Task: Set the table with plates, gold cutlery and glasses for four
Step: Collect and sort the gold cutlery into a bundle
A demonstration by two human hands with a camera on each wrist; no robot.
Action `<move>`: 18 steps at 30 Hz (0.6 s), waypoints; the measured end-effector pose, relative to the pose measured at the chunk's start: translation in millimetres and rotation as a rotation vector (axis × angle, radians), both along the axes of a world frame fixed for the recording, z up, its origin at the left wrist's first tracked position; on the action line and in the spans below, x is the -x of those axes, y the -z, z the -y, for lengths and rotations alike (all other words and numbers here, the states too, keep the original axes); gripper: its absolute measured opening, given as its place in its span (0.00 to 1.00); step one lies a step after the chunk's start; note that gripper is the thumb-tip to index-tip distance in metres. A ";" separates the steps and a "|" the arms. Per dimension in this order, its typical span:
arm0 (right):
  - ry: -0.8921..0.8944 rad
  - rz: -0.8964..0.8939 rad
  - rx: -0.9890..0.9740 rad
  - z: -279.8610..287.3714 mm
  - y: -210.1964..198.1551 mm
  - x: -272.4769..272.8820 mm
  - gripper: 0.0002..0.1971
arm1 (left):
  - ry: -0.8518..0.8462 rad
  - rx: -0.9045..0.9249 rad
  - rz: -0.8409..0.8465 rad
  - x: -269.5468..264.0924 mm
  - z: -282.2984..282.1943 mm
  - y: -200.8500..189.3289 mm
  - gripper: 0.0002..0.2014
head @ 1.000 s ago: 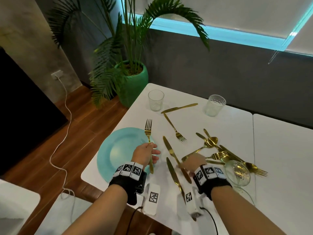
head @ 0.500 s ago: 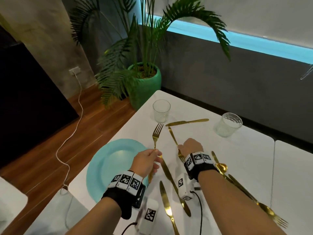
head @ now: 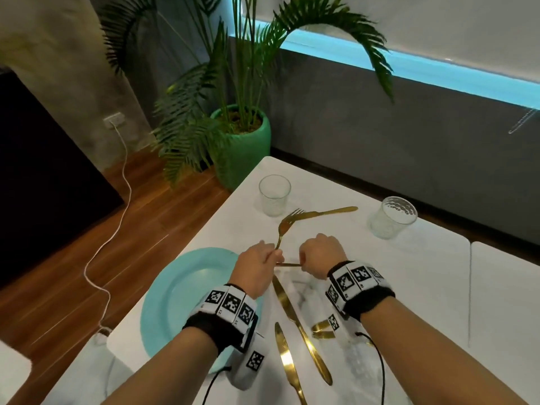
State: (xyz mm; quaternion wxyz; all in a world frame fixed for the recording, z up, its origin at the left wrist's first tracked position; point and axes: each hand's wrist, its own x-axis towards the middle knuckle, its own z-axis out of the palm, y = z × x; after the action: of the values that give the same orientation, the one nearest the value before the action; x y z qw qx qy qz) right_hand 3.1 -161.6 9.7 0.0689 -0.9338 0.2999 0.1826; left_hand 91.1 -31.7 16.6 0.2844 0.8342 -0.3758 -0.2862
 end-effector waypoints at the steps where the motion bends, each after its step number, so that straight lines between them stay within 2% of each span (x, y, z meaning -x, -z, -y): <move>1: -0.059 0.005 -0.043 -2.3 -8.6 3.5 0.12 | 0.044 -0.029 -0.005 0.7 1.6 0.5 0.19; 3: -0.080 0.030 -0.139 -6.8 -23.9 9.4 0.10 | 0.099 -0.057 -0.062 5.7 2.4 5.4 0.18; 6: -0.078 0.084 -0.107 -10.5 -37.1 19.8 0.10 | 0.140 -0.056 -0.173 17.1 0.7 11.6 0.16; 7: -0.021 0.126 -0.108 -10.8 -38.2 25.7 0.13 | 0.130 -0.057 -0.186 19.8 0.1 12.3 0.15; 9: 0.196 0.292 -0.117 -12.4 -39.7 40.1 0.20 | 0.070 -0.048 -0.179 21.9 -1.7 12.4 0.14; 11: 0.489 0.492 -0.124 -16.6 -38.7 56.3 0.19 | -0.009 -0.024 -0.228 22.4 -4.8 13.2 0.13; 12: 0.638 0.536 -0.138 -19.5 -33.9 64.1 0.17 | -0.051 -0.012 -0.287 23.3 -5.8 13.2 0.13; 13: 0.746 0.514 -0.158 -23.5 -25.8 71.6 0.16 | -0.090 0.001 -0.350 24.4 -6.7 13.0 0.12; 15: 0.832 0.287 -0.245 -39.1 -10.6 82.0 0.18 | -0.138 0.027 -0.426 27.3 -7.0 11.2 0.11; 17: 0.829 0.115 -0.290 -52.6 6.6 88.7 0.19 | -0.136 0.032 -0.435 30.5 -7.0 8.8 0.11; 18: 0.814 0.089 -0.319 -57.3 9.7 91.9 0.19 | -0.133 0.034 -0.435 32.1 -7.4 8.0 0.11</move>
State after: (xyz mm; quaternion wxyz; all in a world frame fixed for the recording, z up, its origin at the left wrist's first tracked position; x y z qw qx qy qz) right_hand -88.8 -104.3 0.0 0.2915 -0.7242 0.6081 0.1442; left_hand 59.0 -24.3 8.5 0.3910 0.7708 -0.2546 -0.4337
